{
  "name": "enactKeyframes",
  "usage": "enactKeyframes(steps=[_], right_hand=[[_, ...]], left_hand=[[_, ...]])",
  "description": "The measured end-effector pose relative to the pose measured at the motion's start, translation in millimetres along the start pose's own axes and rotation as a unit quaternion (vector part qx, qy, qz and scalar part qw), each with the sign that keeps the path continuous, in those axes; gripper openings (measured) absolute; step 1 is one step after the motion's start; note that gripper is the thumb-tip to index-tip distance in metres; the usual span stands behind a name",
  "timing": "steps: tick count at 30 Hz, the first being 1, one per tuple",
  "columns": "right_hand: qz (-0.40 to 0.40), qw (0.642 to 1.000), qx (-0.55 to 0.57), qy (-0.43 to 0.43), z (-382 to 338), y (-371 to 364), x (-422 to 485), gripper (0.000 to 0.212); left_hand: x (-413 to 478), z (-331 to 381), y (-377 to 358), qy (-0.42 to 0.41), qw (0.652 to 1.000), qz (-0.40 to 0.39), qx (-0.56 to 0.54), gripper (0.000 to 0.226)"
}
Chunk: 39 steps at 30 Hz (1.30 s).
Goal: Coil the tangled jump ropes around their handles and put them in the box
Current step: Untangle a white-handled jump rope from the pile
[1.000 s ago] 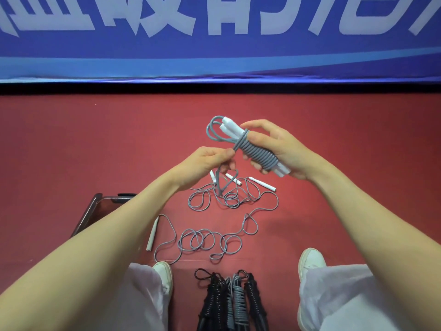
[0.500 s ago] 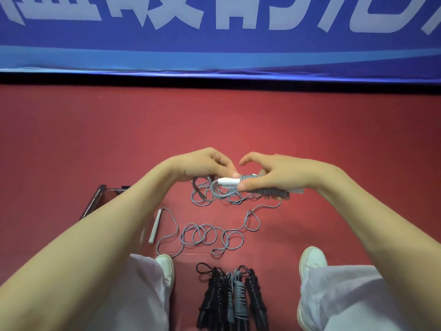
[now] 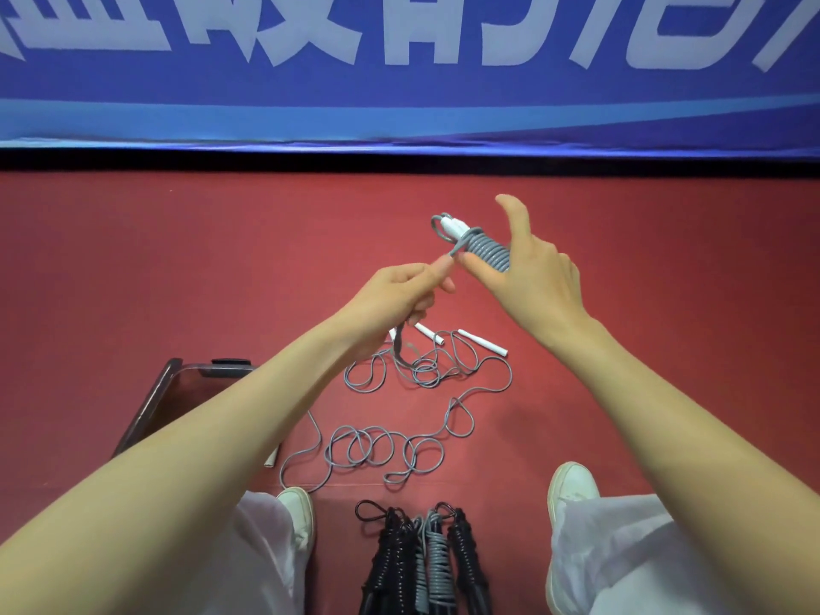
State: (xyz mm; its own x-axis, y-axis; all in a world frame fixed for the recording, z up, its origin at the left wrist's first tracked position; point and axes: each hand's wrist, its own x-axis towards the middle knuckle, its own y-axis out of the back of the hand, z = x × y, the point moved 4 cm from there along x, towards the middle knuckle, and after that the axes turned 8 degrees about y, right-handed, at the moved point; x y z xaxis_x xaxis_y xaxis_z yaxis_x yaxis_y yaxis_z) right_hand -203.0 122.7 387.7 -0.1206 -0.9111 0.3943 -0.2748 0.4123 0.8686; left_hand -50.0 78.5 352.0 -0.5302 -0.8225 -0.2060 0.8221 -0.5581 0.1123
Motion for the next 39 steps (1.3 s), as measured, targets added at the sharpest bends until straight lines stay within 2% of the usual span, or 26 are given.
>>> enactKeyframes(steps=[2,5,7,9,12,15,18,20,22,25,27,30,34,39], right_hand=[[0.013,0.999,0.047,-0.020,4.4,0.3,1.1,0.076],[0.024,0.989,0.142,-0.042,4.2,-0.2,0.5,0.073],[0.036,0.978,0.203,-0.045,5.0,0.9,1.0,0.072],[0.027,0.960,0.274,-0.040,6.3,0.9,1.4,0.069],[-0.046,0.909,0.413,-0.032,1.2,-1.2,-0.7,0.070],[-0.148,0.842,0.518,-0.025,-3.8,-4.7,-4.1,0.058],[-0.265,0.807,0.528,-0.002,-8.0,-9.6,-10.6,0.047],[-0.332,0.794,0.508,0.013,-11.4,-12.6,-15.1,0.046],[-0.368,0.803,0.468,0.025,-13.9,-15.2,-17.9,0.056],[-0.394,0.857,0.327,0.057,-14.7,-19.8,-21.8,0.076],[-0.410,0.876,0.245,0.064,-12.8,-24.6,-24.8,0.081],[-0.409,0.894,0.171,0.060,-10.2,-28.6,-26.0,0.086],[-0.332,0.941,0.037,0.060,-4.4,-26.7,-20.7,0.091],[-0.213,0.975,-0.040,0.041,-1.0,-16.6,-13.2,0.088]], left_hand=[[0.1,-1.5,-0.9,0.007,0.998,-0.016,-0.058,0.042],[-2.5,-3.2,-1.5,0.028,0.990,-0.055,-0.125,0.029],[-2.9,-5.4,2.5,0.042,0.988,-0.078,-0.127,0.022],[-2.0,-7.6,9.6,0.043,0.992,-0.069,-0.092,0.021],[-1.1,-11.5,19.7,0.021,0.999,-0.044,0.000,0.019],[-2.2,-14.7,28.5,0.028,0.998,-0.051,0.037,0.014],[-7.2,-14.2,31.5,0.015,0.993,-0.064,0.101,0.006],[-9.2,-12.9,31.7,-0.008,0.988,-0.064,0.140,0.015],[-8.9,-12.1,34.3,-0.005,0.990,-0.067,0.126,0.017],[-6.2,-10.7,37.9,0.011,0.987,-0.066,0.148,0.023],[-4.7,-7.3,35.1,0.011,0.979,-0.062,0.192,0.030],[-4.9,-1.0,28.8,0.006,0.980,-0.067,0.190,0.037],[-5.0,0.5,19.0,-0.007,0.986,-0.047,0.162,0.039],[-3.1,0.1,8.3,-0.052,0.997,0.019,0.051,0.013]])
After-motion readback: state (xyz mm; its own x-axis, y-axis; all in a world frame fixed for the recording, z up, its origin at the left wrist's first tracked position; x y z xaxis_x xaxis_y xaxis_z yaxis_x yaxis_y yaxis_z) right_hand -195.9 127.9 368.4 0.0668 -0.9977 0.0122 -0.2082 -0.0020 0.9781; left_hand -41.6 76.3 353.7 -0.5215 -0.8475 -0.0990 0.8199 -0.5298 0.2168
